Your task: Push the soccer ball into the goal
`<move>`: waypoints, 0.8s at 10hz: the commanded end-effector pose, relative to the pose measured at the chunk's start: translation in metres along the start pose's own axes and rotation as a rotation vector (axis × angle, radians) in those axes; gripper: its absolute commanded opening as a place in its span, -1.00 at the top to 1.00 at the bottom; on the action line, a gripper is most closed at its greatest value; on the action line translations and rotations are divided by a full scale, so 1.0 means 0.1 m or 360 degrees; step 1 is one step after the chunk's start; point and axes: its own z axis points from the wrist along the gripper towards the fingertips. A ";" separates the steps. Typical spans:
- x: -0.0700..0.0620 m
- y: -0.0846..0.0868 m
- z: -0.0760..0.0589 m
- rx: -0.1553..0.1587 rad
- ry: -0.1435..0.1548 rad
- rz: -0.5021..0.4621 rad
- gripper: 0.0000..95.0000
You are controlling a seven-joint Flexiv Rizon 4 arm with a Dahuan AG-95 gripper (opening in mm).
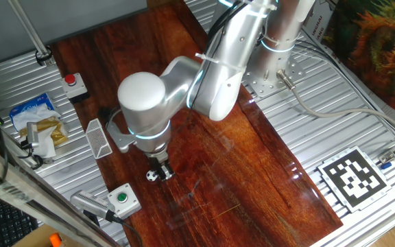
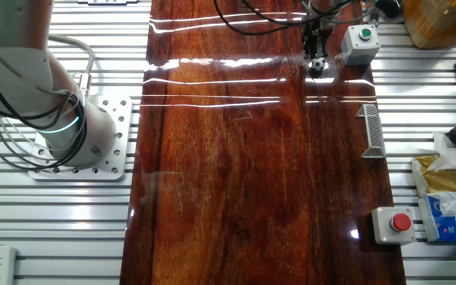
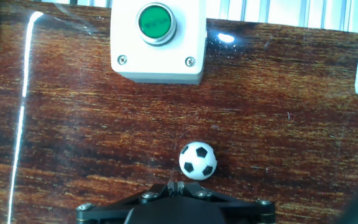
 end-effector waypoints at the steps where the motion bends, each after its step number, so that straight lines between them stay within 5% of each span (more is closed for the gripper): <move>1: -0.25 0.10 0.02 -0.0009 0.0011 0.0013 1.00; 4: -0.42 0.18 -0.01 -0.0020 0.0012 0.0018 1.00; 8: -0.35 0.14 -0.08 -0.0023 0.0021 -0.0005 1.00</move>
